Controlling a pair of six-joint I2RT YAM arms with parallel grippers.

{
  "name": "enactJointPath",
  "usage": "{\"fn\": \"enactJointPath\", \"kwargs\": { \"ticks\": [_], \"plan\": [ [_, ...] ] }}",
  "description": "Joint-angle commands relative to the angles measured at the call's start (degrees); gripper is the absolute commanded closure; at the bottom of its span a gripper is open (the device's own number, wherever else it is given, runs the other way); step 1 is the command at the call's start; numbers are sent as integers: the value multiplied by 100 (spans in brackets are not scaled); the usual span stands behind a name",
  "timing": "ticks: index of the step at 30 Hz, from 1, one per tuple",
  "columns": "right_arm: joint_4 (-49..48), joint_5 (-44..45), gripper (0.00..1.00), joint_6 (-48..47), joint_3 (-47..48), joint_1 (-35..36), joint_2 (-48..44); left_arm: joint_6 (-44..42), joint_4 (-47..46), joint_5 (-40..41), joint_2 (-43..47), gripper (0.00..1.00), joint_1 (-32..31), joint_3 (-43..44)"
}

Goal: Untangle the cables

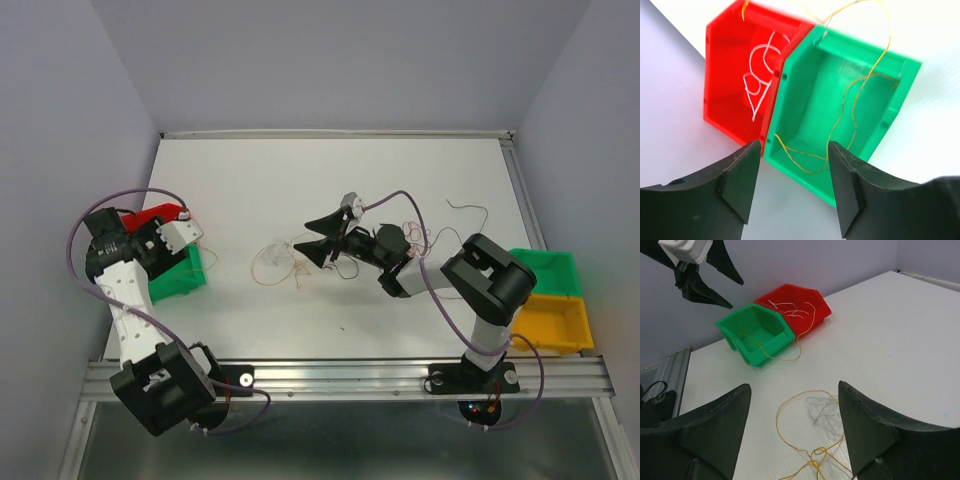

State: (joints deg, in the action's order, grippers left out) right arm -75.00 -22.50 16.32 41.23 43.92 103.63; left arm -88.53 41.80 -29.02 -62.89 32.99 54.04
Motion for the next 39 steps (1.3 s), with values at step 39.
{"fn": "enactJointPath", "kwargs": {
  "ticks": [39],
  "plan": [
    [882,1213,18,434,-1662,-1237,-2269,1848,-533,2752,-2271,14,-3783,432]
  ]
}}
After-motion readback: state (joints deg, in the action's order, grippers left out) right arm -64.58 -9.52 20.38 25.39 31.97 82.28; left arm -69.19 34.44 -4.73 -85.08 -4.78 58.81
